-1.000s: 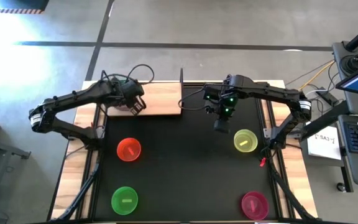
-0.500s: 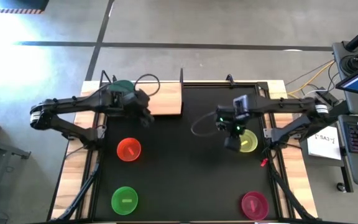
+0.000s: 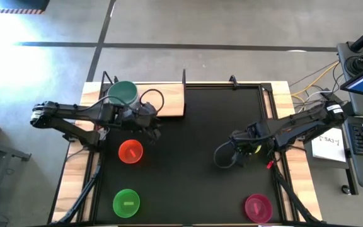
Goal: Place and stack bowls onto a shelf
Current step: Put the yellow bowl on the shelf
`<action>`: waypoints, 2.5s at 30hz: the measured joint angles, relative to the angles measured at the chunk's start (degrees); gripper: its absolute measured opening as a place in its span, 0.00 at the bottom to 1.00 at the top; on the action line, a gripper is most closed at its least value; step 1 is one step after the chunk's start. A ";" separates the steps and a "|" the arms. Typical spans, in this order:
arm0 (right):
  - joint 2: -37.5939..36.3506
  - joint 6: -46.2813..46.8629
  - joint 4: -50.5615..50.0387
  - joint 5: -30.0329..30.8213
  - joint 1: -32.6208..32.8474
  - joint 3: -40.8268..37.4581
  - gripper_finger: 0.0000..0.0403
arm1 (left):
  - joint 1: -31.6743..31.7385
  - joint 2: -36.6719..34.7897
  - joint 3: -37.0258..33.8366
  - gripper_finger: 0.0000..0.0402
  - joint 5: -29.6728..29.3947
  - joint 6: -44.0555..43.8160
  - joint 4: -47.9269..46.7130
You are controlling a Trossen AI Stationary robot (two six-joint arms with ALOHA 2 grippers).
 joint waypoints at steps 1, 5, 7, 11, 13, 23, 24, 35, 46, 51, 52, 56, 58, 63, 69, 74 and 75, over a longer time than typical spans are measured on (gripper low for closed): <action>0.07 0.71 0.10 0.34 0.39 -0.93 0.48 | -0.39 0.00 0.00 0.31 -0.48 0.10 0.57; 0.79 1.27 0.60 3.50 1.09 -3.91 0.48 | -1.14 0.00 0.00 0.31 -1.33 0.23 0.70; 0.92 1.64 1.19 5.24 1.09 -5.64 0.48 | -1.32 0.00 0.00 0.31 -1.40 0.58 0.69; 0.85 1.91 5.76 6.18 1.06 -9.53 0.48 | -1.37 0.00 0.00 0.31 -1.69 1.62 0.70; 0.97 1.89 7.70 6.66 1.06 -10.99 0.48 | -1.37 0.00 0.00 0.31 -1.77 1.72 0.68; 2.74 0.56 9.79 9.09 1.04 -15.05 0.30 | -1.37 0.00 -1.01 0.31 -1.87 1.75 1.88; 2.95 0.11 9.93 8.81 1.04 -15.32 0.25 | -1.37 0.02 -1.43 0.31 -1.84 1.76 2.36; 5.69 -10.27 14.18 -7.97 1.04 -12.91 0.02 | -1.91 0.04 -10.19 0.31 3.21 9.76 14.20; 5.77 -30.61 51.11 -36.79 1.32 -8.12 0.02 | -6.79 0.04 -27.09 0.31 23.11 37.06 61.12; 5.77 -35.52 64.09 -41.64 1.33 -8.08 0.02 | -7.89 0.04 -33.49 0.31 23.97 40.62 75.19; 5.77 -37.15 65.15 -41.61 1.31 -8.08 0.02 | -8.04 0.04 -34.39 0.31 24.07 40.08 77.05; 5.99 -44.81 66.42 -41.46 1.01 -7.98 0.02 | -8.14 0.03 -35.42 0.31 27.33 37.45 80.40; 6.68 -47.69 66.33 -41.43 0.70 -7.37 0.02 | -8.31 0.04 -35.03 0.31 28.87 36.79 80.09; 10.95 -49.29 65.48 -41.33 -0.06 -2.77 0.02 | -8.52 0.81 -32.78 0.31 29.98 35.91 79.62; 17.63 -54.91 51.90 -40.95 -0.38 6.61 0.02 | -8.52 4.56 -28.89 0.31 30.54 36.08 72.44; 22.29 -63.68 39.52 -40.95 -0.38 13.99 0.02 | -8.52 8.85 -26.90 0.31 34.60 37.31 70.89; 23.05 -65.21 37.81 -40.95 -0.38 15.17 0.02 | -8.52 9.65 -26.70 0.31 35.22 37.33 70.92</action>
